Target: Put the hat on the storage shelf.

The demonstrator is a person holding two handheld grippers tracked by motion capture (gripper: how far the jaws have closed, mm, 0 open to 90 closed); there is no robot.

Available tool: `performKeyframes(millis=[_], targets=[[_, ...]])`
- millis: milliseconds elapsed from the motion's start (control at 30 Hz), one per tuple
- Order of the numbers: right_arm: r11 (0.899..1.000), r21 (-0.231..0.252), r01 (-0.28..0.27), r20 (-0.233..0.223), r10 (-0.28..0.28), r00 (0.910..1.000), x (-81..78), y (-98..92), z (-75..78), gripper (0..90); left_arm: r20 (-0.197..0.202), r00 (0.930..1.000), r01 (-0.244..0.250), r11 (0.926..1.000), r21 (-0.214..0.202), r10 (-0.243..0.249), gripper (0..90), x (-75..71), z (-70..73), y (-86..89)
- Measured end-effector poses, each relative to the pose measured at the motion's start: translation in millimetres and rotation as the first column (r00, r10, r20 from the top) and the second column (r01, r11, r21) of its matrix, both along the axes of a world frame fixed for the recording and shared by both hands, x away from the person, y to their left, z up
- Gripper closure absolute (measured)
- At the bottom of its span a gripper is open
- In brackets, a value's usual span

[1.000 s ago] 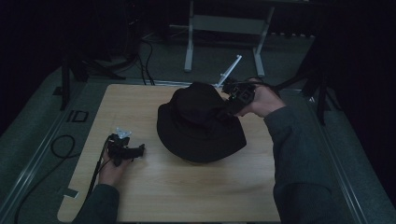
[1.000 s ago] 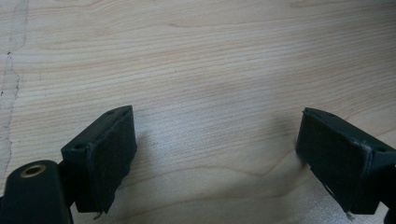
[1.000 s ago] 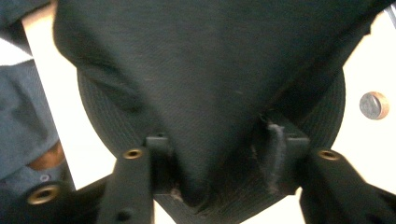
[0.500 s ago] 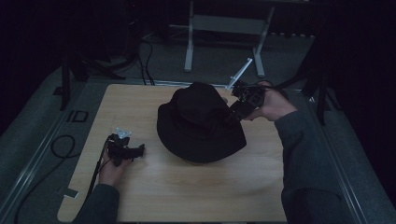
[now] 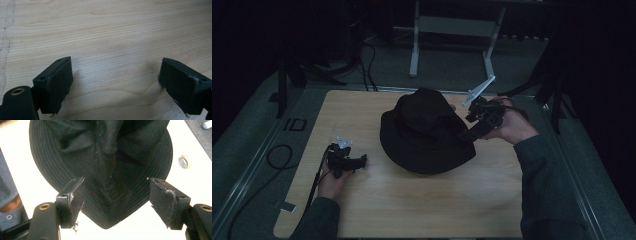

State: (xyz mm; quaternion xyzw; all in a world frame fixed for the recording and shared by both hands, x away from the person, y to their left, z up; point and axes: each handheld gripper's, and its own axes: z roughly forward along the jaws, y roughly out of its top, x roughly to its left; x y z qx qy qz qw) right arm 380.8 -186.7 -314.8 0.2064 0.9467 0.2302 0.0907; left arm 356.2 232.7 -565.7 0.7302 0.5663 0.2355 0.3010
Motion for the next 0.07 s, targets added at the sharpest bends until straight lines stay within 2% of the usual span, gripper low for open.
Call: performKeyframes(millis=[67], targets=[[1.000, 0.008, -0.004, 0.009, 0.004, 1.0000, -3.5, -0.9, -0.5, 30.3, 0.000, 1.0000, 0.000, 1.0000, 0.000, 0.000, 12.5, 0.0, 0.0, 0.0]])
